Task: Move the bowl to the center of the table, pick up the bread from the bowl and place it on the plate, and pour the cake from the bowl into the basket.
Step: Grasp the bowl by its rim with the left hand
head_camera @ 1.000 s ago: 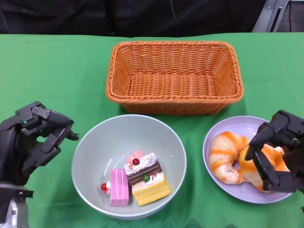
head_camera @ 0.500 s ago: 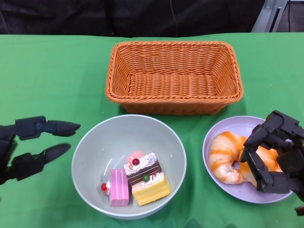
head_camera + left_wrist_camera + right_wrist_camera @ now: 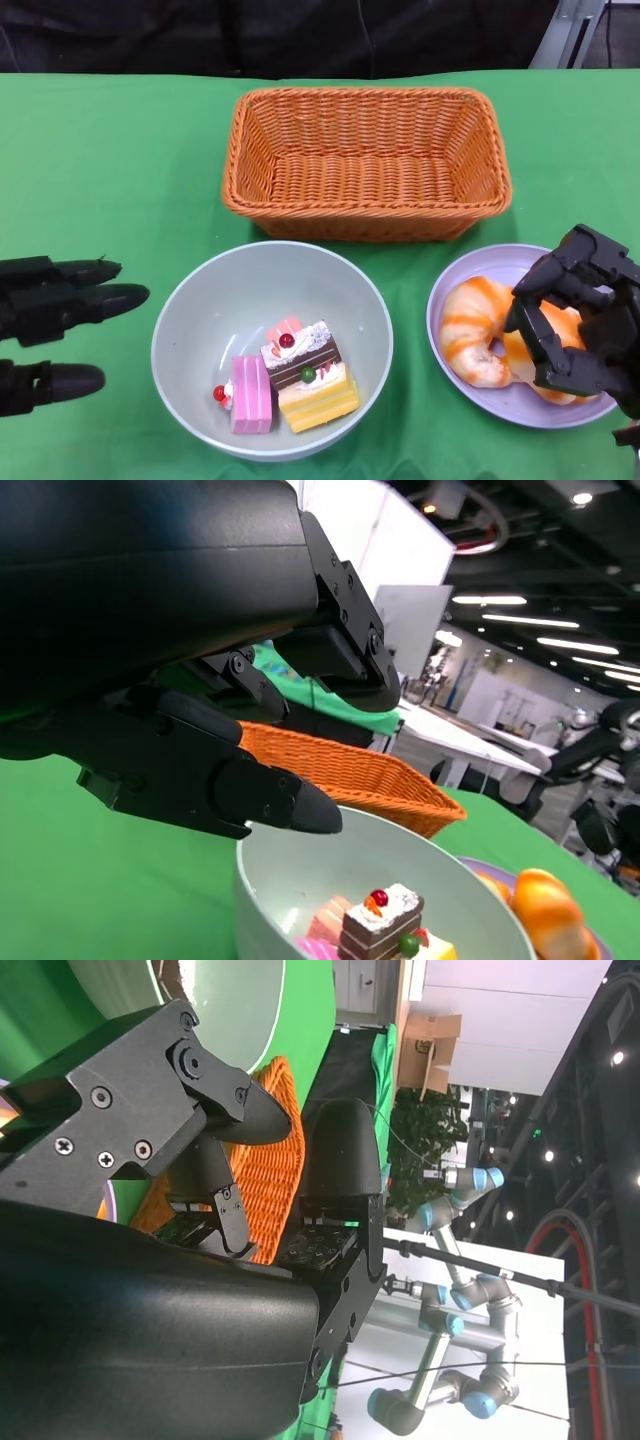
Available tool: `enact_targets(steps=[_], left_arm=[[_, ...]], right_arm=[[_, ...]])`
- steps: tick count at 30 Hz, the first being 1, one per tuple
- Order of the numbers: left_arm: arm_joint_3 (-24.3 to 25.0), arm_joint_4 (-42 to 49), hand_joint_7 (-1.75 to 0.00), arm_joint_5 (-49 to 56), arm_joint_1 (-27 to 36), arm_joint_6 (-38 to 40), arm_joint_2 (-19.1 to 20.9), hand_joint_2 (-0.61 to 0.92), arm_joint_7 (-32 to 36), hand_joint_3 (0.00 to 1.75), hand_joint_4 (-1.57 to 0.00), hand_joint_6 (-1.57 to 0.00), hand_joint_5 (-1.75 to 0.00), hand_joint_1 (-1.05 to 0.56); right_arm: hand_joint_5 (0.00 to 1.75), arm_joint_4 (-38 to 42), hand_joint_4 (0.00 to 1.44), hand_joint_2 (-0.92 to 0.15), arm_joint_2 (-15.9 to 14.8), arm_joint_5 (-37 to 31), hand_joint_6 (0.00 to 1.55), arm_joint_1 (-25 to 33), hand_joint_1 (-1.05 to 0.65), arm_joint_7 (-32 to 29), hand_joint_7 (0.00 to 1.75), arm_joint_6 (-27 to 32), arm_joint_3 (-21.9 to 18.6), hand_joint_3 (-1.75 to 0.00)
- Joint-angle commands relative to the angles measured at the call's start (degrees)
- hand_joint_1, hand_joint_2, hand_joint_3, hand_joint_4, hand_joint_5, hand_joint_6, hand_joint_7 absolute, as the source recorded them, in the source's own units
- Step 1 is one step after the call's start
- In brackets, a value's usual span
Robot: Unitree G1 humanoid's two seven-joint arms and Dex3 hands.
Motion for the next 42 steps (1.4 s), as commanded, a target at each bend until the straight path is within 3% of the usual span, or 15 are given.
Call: enact_targets(steps=[1,10,21,35,42], left_arm=[[2.5,2.3,0.00,4.0,-1.1,-5.2,1.1,0.92,1.9,0.14,-0.59,-0.60,0.00,-0.42],[2.1,-0.4,-0.02,11.3,-1.0,-8.5,0.6,0.92,5.3,0.16,-0.67,-0.64,-0.03,-0.37],[0.8,-7.8,-0.01,23.5,2.4,-8.5,0.7,0.92,16.3,0.16,-0.72,-0.67,-0.03,-0.31],[-0.1,-9.9,-0.02,41.9,1.0,-8.5,1.9,0.92,24.5,0.24,-0.77,-0.71,-0.03,-0.39],[-0.1,-16.0,-0.02,48.4,3.6,-3.1,2.1,0.92,26.4,0.21,-0.83,-0.73,-0.05,-0.41]], right_arm=[[1.62,0.6,0.69,-0.54,0.1,0.5,0.65,-0.7,-0.05,-0.7,1.32,0.1,-1.4,-1.04],[1.60,1.1,0.70,-0.56,1.0,0.2,0.67,-1.4,-0.02,-1.4,1.30,0.1,-2.4,-1.02],[1.58,0.7,0.71,-0.55,1.4,-0.5,0.67,-1.2,-0.02,-2.2,1.30,0.7,-2.4,-1.03],[1.58,-0.3,0.71,-0.54,2.1,-1.0,0.67,-0.4,-0.03,-2.1,1.29,1.3,-1.7,-1.04],[1.59,-0.7,0.70,-0.52,2.6,-2.5,0.66,0.3,-0.05,-2.9,1.29,0.9,-1.3,-1.04]])
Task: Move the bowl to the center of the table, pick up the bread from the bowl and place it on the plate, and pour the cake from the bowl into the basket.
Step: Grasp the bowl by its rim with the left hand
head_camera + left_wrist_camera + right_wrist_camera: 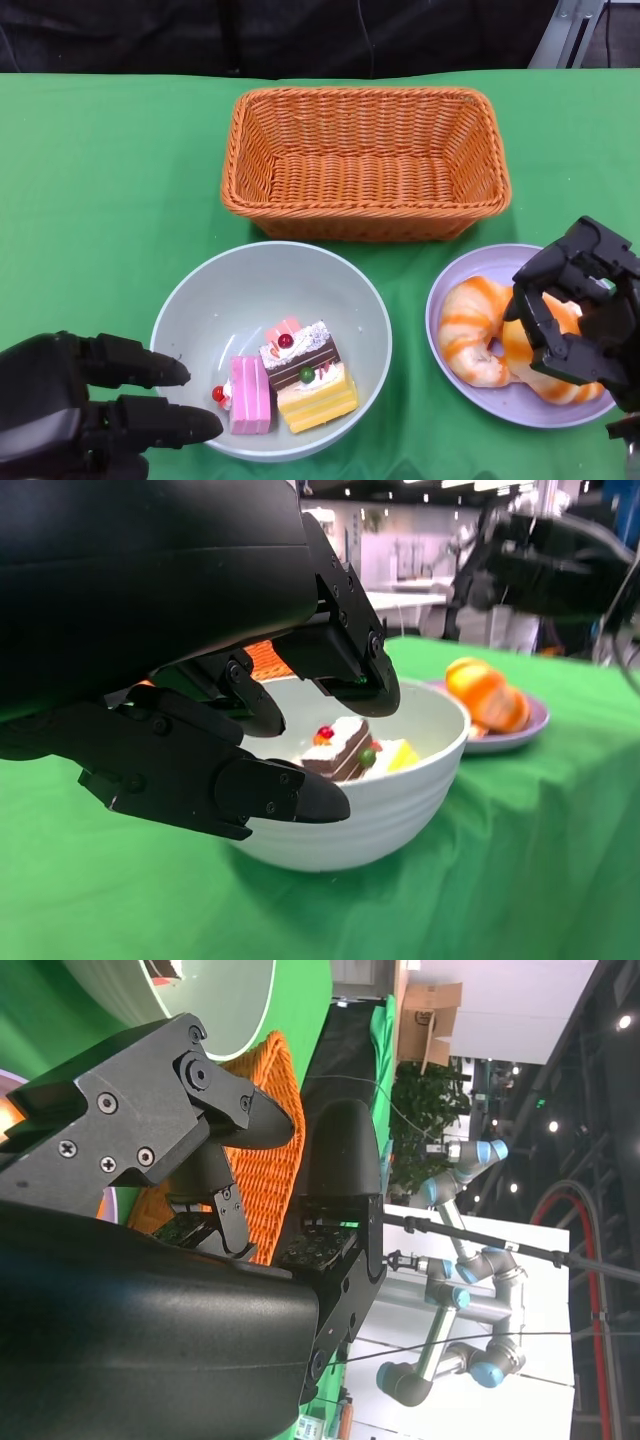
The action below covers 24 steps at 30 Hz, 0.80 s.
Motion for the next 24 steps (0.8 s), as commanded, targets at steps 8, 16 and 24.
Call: enact_targets(steps=[8,16,24], left_arm=[[-3.6,-8.6,-0.01,3.8,5.0,10.3,2.1,0.92,7.7,0.20,-0.82,-0.72,-0.04,-0.40],[-8.8,-12.3,0.00,3.7,6.7,17.6,5.9,0.92,10.3,0.20,-0.82,-0.71,-0.04,-0.41],[-14.0,-14.1,-0.01,2.1,5.5,21.8,9.3,0.92,10.5,0.19,-0.85,-0.74,-0.05,-0.43]], right_arm=[[1.60,-1.2,0.69,-0.49,0.7,-1.4,0.64,1.4,-0.07,-1.2,1.33,-0.5,0.7,-1.05],[1.62,-1.5,0.69,-0.49,0.7,-3.0,0.64,1.6,-0.08,-2.5,1.34,-1.4,1.2,-1.06],[1.61,-1.7,0.69,-0.48,1.1,-3.0,0.65,1.9,-0.09,-2.8,1.31,-1.2,1.8,-1.06]])
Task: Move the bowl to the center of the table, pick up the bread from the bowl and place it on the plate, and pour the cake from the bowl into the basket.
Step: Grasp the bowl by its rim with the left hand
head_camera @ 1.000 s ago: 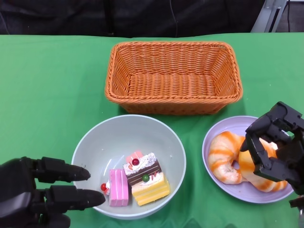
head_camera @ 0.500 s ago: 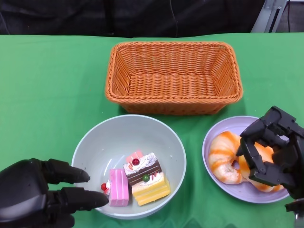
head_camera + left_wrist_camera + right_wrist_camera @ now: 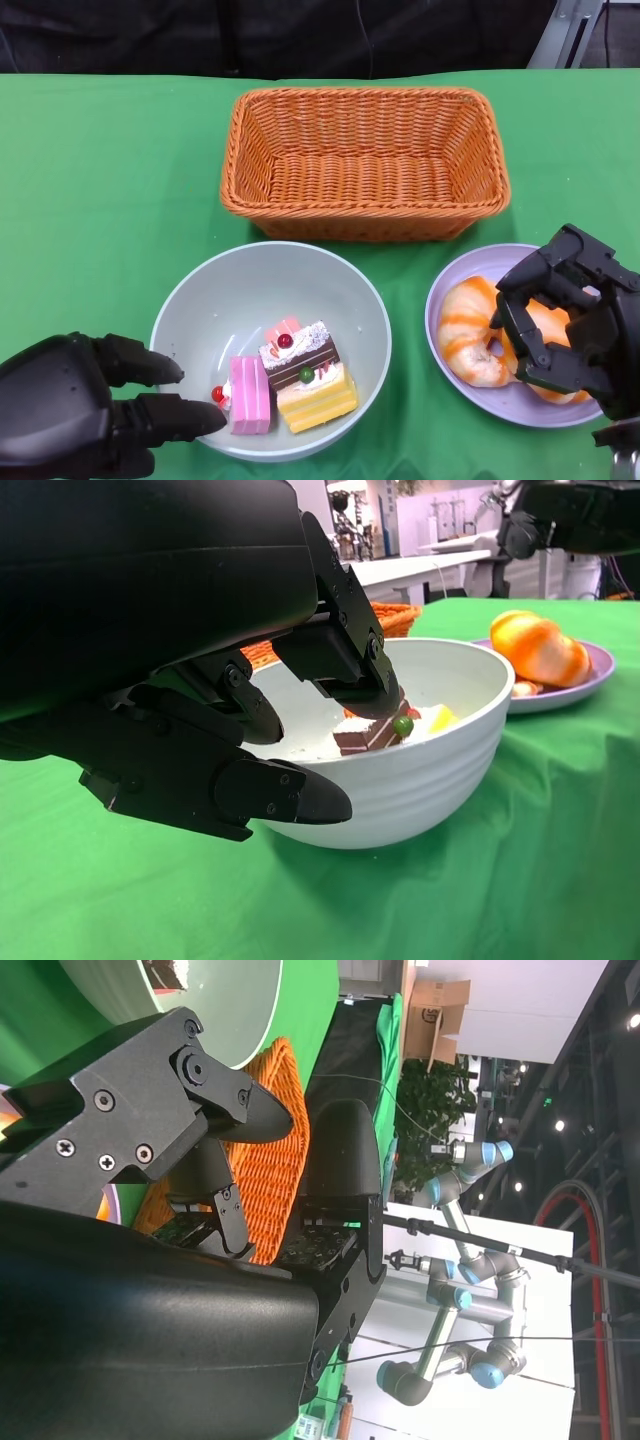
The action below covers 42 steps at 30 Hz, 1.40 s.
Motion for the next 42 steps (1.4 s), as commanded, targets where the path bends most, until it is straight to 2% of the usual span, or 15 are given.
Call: enact_targets(steps=[1,13,26,34,42], left_arm=[[-2.3,-1.0,-0.02,-1.7,-0.9,1.7,2.4,0.92,-0.6,0.18,-0.85,-0.75,-0.05,-0.43],[-10.0,-0.5,-0.02,-4.4,-4.6,5.1,4.3,0.92,-2.6,0.16,-0.88,-0.80,-0.07,-0.46],[-12.7,-6.0,0.00,-3.0,-2.7,11.9,4.6,0.92,-3.5,0.16,-0.85,-0.75,-0.05,-0.48],[-16.1,-5.6,0.00,-0.7,-3.8,16.0,3.6,0.92,-2.2,0.12,-0.85,-0.71,-0.04,-0.47],[-19.6,-4.8,-0.01,1.5,-5.2,19.5,3.2,0.92,-1.7,0.09,-0.87,-0.74,-0.05,-0.47]], right_arm=[[1.61,-0.3,0.69,-0.48,0.1,0.2,0.65,0.7,-0.09,-0.2,1.31,-0.8,0.0,-1.07],[1.62,-0.5,0.66,-0.46,0.6,-0.2,0.65,1.1,-0.08,-0.1,1.30,-1.1,0.5,-1.09],[1.61,-0.9,0.68,-0.45,0.9,-0.1,0.66,1.4,-0.08,0.2,1.29,-1.2,0.7,-1.10],[1.59,-1.2,0.67,-0.47,1.3,-0.3,0.66,1.7,-0.06,-0.3,1.27,-1.1,0.9,-1.07],[1.61,-1.1,0.67,-0.47,1.2,0.3,0.66,1.8,-0.06,-0.2,1.29,-0.8,1.3,-1.09]])
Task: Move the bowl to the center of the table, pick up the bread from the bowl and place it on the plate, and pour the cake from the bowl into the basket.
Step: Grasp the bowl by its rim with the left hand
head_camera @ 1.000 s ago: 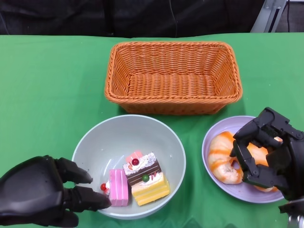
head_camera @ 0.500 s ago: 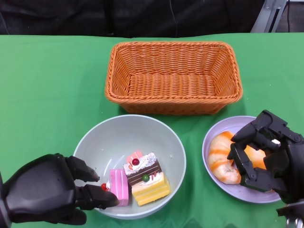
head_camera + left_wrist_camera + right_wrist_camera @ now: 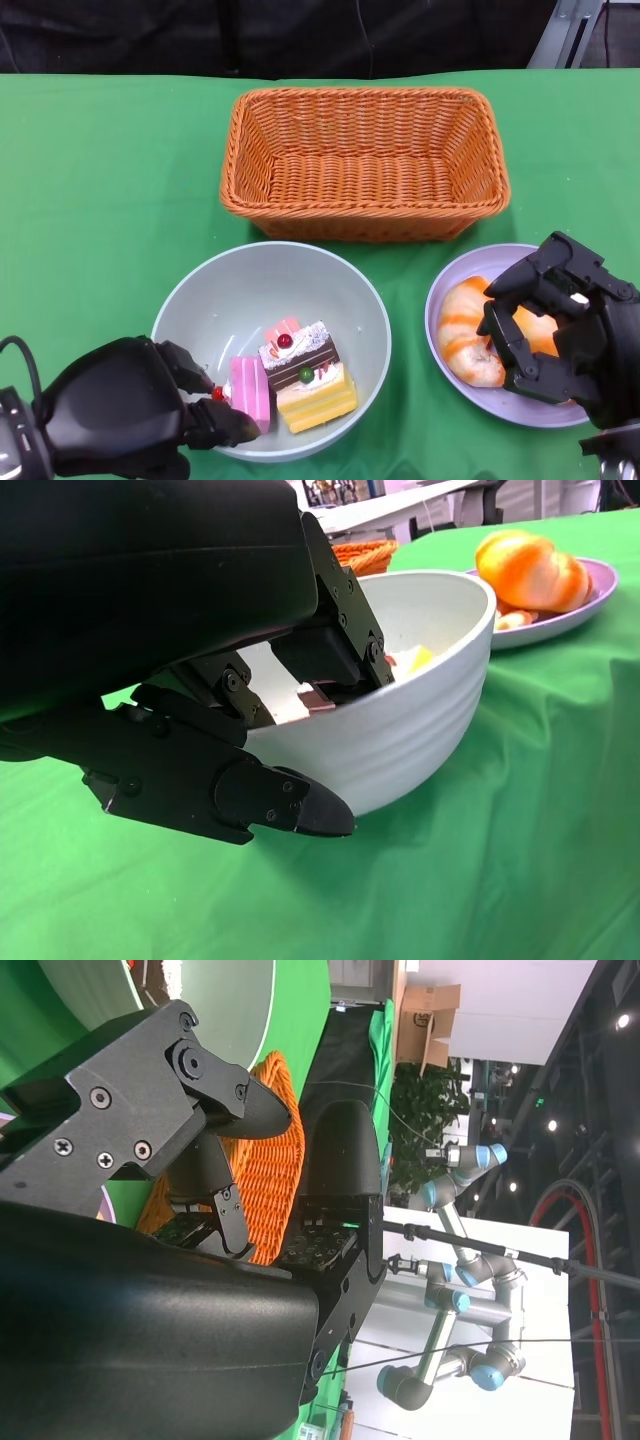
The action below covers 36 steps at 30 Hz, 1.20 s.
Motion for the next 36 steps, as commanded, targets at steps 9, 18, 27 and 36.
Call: enact_targets(steps=[9,18,27,36], left_arm=[[-3.5,0.1,-0.02,0.7,-1.1,4.3,1.0,0.92,-1.1,0.12,-0.87,-0.77,-0.04,-0.48],[-5.3,-0.6,-0.02,1.7,-1.4,7.7,0.9,0.92,-2.1,0.12,-0.91,-0.80,-0.06,-0.49],[-7.8,-0.1,-0.03,2.7,-2.3,10.8,0.6,0.92,-3.1,0.13,-0.92,-0.83,-0.07,-0.50],[-9.5,2.2,-0.03,2.5,-2.4,11.2,-1.2,0.92,1.2,0.10,-0.98,-0.87,-0.10,-0.44]], right_arm=[[1.61,-1.2,0.66,-0.46,-0.4,1.4,0.65,1.0,-0.04,0.7,1.29,0.3,0.4,-1.10],[1.61,-1.6,0.65,-0.46,-0.7,0.7,0.64,1.4,-0.07,0.9,1.31,0.5,0.6,-1.08],[1.60,-2.1,0.66,-0.46,-0.4,0.3,0.64,1.6,-0.05,0.3,1.31,0.7,0.7,-1.09],[1.60,-2.7,0.65,-0.46,-0.6,0.8,0.63,1.9,-0.07,0.7,1.31,1.5,0.8,-1.08]])
